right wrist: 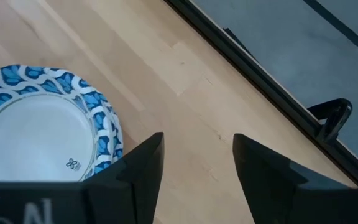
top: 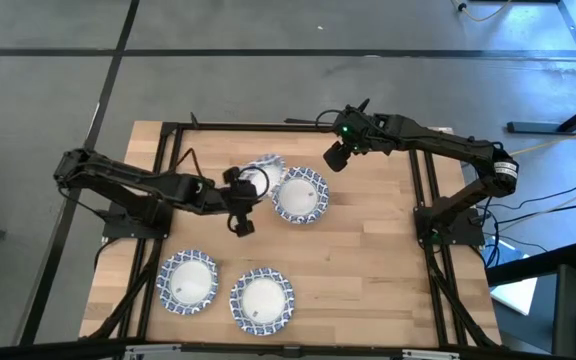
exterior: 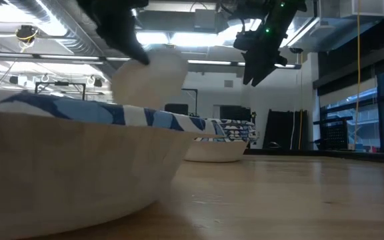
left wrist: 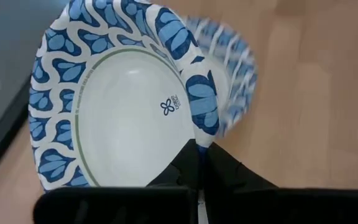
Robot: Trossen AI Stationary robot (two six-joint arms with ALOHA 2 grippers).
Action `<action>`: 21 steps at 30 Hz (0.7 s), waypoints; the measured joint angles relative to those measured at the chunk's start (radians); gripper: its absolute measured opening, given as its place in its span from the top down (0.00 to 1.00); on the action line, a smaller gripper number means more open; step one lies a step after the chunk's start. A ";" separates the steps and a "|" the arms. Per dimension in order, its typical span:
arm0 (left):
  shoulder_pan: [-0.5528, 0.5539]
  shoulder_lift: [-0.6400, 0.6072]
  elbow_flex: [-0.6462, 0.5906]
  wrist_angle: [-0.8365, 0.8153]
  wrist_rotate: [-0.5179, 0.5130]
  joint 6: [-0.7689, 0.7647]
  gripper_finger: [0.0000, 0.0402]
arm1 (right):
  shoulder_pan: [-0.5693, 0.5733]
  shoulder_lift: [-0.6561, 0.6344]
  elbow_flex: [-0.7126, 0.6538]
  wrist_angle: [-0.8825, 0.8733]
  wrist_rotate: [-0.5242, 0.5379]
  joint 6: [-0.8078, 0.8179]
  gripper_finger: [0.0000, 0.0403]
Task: Nest bowls inside each other
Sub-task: Stack the blue patterned bowl on top of the other blue patterned bowl
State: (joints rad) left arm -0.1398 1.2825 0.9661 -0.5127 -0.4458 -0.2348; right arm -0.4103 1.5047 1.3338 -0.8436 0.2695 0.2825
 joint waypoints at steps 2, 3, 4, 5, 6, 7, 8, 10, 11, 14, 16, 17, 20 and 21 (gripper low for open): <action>0.004 0.015 0.000 0.050 0.002 0.048 1.00 | -0.003 0.000 0.000 0.000 0.000 0.000 0.52; 0.005 0.019 0.000 0.065 0.002 0.068 1.00 | -0.005 0.000 0.000 0.002 0.000 -0.001 0.52; 0.009 0.027 0.006 0.083 0.001 0.089 1.00 | -0.005 0.000 0.000 0.003 0.000 0.000 0.52; 0.012 0.039 0.019 0.089 0.002 0.110 1.00 | -0.005 0.000 0.000 0.004 0.000 0.001 0.52; 0.015 0.053 0.034 0.089 0.002 0.131 1.00 | -0.005 0.000 0.000 0.007 0.000 0.001 0.52; 0.017 0.072 0.051 0.089 0.001 0.156 1.00 | -0.005 0.000 0.000 0.017 0.000 0.001 0.52; 0.018 0.092 0.070 0.094 0.001 0.188 1.00 | -0.005 0.000 0.000 0.022 0.000 0.002 0.52; 0.018 0.140 0.113 0.107 0.001 0.243 1.00 | -0.005 0.000 0.000 0.026 0.000 0.002 0.52; 0.018 0.166 0.138 0.106 0.001 0.262 1.00 | -0.005 0.000 0.000 0.027 0.000 0.002 0.52; 0.024 0.244 0.192 0.097 0.028 0.294 1.00 | -0.005 0.000 0.000 0.024 0.000 0.004 0.52; 0.026 0.294 0.222 0.079 0.041 0.298 1.00 | -0.005 0.000 0.000 0.018 0.000 0.006 0.52; 0.028 0.317 0.234 0.072 0.041 0.298 1.00 | -0.005 0.000 0.000 0.015 0.000 0.007 0.52; 0.033 0.379 0.256 0.034 0.046 0.299 1.00 | -0.005 0.000 0.000 0.002 0.000 0.009 0.52; 0.036 0.397 0.260 0.026 0.048 0.300 1.00 | -0.005 0.000 0.000 0.001 0.000 0.012 0.52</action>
State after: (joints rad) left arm -0.1043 1.6791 1.2261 -0.4867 -0.3981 0.0654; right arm -0.4149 1.5051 1.3338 -0.8430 0.2695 0.2947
